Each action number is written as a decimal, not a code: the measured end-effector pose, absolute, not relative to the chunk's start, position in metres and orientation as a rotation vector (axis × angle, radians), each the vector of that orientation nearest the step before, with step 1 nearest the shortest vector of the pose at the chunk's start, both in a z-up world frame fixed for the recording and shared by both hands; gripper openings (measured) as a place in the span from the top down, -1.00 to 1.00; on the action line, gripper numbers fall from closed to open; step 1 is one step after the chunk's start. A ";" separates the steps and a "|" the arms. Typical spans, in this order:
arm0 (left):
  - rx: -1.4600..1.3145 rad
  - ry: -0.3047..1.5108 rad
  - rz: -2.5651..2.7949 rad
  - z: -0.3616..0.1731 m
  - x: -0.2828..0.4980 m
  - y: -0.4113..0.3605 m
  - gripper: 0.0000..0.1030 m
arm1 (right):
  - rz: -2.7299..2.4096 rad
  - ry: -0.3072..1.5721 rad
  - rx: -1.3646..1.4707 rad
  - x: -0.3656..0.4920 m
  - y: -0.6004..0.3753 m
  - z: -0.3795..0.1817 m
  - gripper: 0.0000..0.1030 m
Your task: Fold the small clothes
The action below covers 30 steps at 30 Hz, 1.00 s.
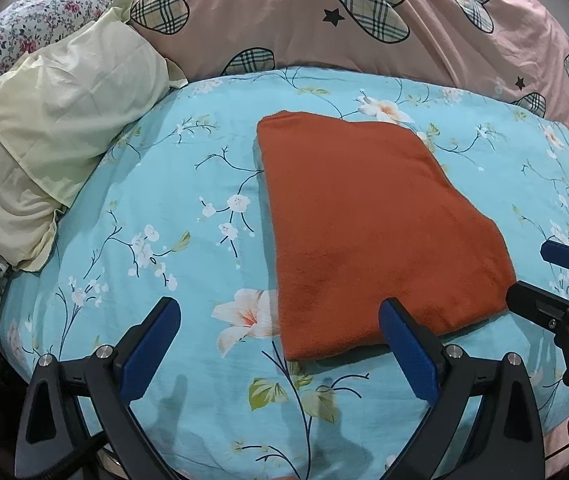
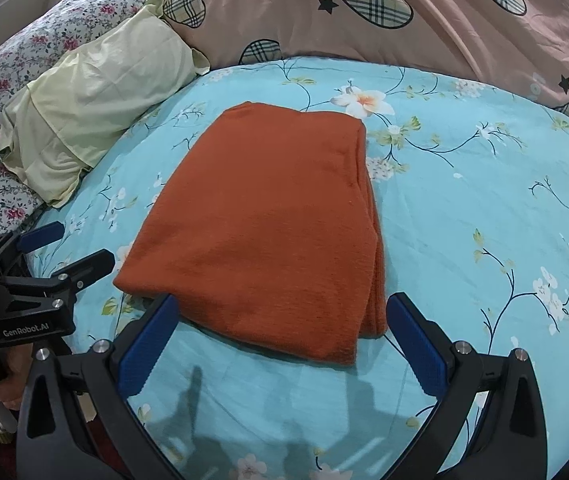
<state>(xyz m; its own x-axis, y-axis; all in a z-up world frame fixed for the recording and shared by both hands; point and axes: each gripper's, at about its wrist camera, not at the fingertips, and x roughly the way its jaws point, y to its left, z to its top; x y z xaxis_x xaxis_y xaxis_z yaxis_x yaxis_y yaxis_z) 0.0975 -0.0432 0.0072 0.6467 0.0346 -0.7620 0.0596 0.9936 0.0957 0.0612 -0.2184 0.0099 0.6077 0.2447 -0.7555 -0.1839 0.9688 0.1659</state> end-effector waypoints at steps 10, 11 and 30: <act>0.117 0.871 -0.023 0.007 0.098 -0.046 -0.94 | 0.249 0.897 0.077 0.063 -0.219 0.007 -1.00; 0.117 0.870 -0.025 0.007 0.098 -0.046 -0.94 | 0.249 0.899 0.076 0.063 -0.219 0.007 -1.00; 0.116 0.853 -0.045 0.017 0.091 -0.048 -0.94 | 0.248 0.884 0.072 0.058 -0.223 0.016 -1.00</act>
<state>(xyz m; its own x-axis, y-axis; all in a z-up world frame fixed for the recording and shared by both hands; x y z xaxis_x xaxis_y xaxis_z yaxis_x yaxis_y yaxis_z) 0.0912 -0.0484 0.0173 0.6575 0.0070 -0.7534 0.0857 0.9928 0.0840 0.0578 -0.2231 0.0158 0.6076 0.2440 -0.7558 -0.1850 0.9689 0.1641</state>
